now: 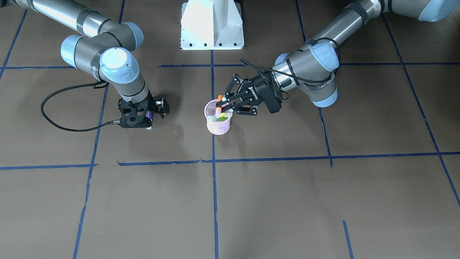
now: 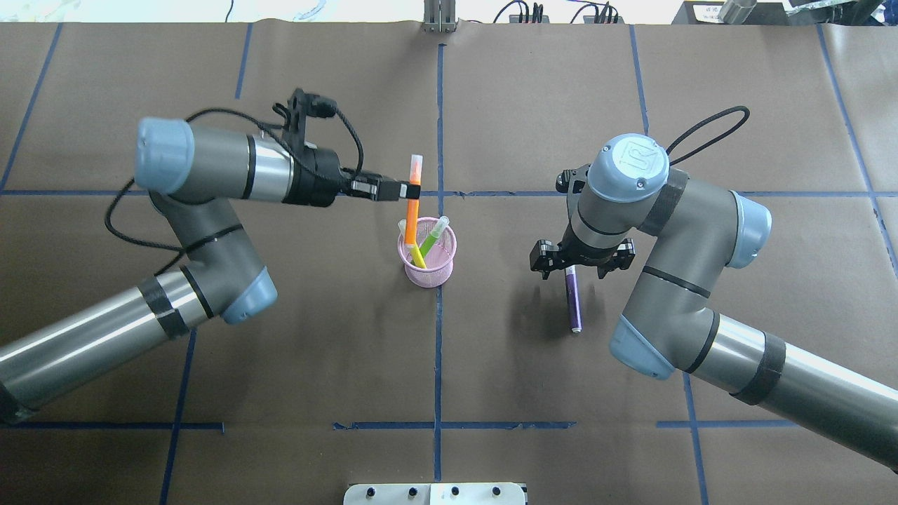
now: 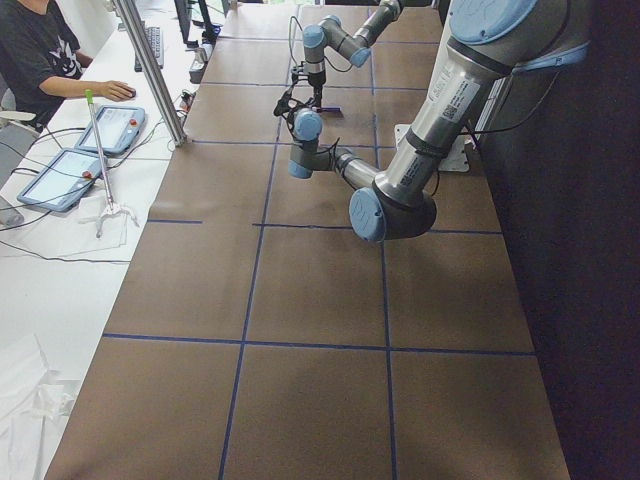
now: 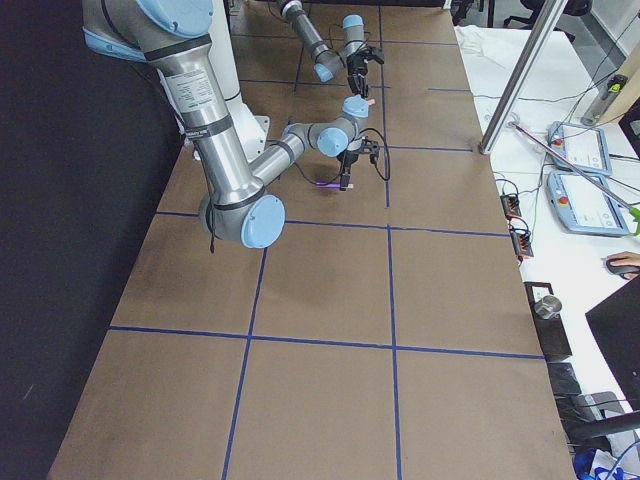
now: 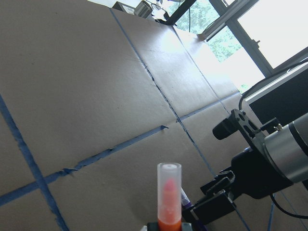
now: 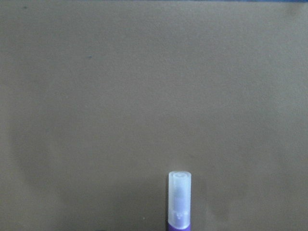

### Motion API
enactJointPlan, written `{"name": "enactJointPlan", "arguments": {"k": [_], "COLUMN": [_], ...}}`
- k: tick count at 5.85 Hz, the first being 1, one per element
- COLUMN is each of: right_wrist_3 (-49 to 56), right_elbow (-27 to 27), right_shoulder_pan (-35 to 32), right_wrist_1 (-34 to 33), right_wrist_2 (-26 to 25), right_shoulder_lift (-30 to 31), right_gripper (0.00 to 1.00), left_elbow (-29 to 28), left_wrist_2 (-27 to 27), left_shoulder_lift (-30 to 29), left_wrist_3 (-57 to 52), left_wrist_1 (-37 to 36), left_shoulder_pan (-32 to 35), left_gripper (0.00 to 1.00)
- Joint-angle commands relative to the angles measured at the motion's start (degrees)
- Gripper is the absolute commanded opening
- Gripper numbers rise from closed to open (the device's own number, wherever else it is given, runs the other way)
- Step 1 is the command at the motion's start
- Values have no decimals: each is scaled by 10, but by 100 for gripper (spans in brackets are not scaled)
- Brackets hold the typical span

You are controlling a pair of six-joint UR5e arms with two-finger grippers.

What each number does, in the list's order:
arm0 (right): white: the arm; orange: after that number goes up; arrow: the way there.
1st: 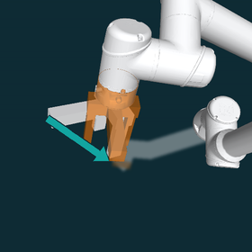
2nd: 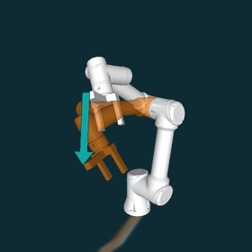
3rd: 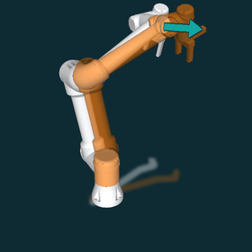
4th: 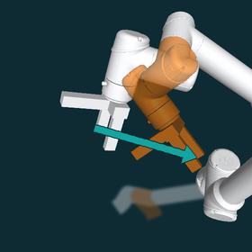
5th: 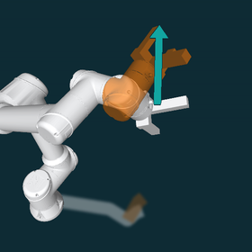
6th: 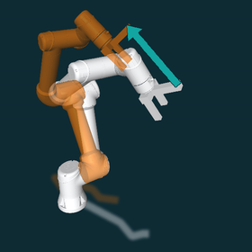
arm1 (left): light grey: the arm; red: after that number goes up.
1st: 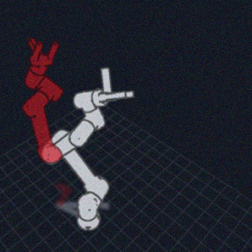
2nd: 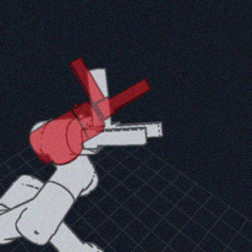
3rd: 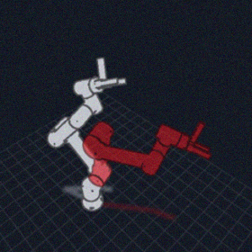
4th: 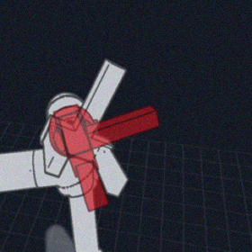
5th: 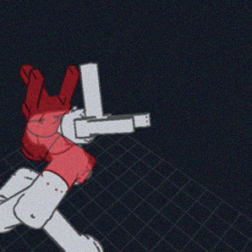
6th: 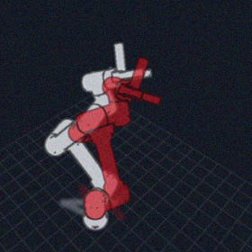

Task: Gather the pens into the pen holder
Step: 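Carry the orange highlighter over the cup while right gripper grasps purple marker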

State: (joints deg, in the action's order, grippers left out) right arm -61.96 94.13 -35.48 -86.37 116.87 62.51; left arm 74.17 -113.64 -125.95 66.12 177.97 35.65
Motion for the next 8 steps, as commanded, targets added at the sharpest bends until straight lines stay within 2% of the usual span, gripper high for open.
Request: {"name": "enactJointPlan", "arguments": {"k": [1,3,8], "right_wrist_3": [0,0,0], "right_elbow": [0,0,0], "right_shoulder_pan": [0,0,1], "right_wrist_1": [1,1,4], "right_wrist_2": [0,0,0], "right_shoulder_lift": [0,0,0], "right_gripper": [100,100,100], "left_elbow": [2,-3,-20], "left_wrist_2": [21,62,86], "left_shoulder_lift": [1,-3,1], "left_wrist_3": [0,-1,-6], "left_wrist_1": [5,2,5], "left_shoulder_pan": [-9,-10,-13], "left_gripper": [0,0,0]}}
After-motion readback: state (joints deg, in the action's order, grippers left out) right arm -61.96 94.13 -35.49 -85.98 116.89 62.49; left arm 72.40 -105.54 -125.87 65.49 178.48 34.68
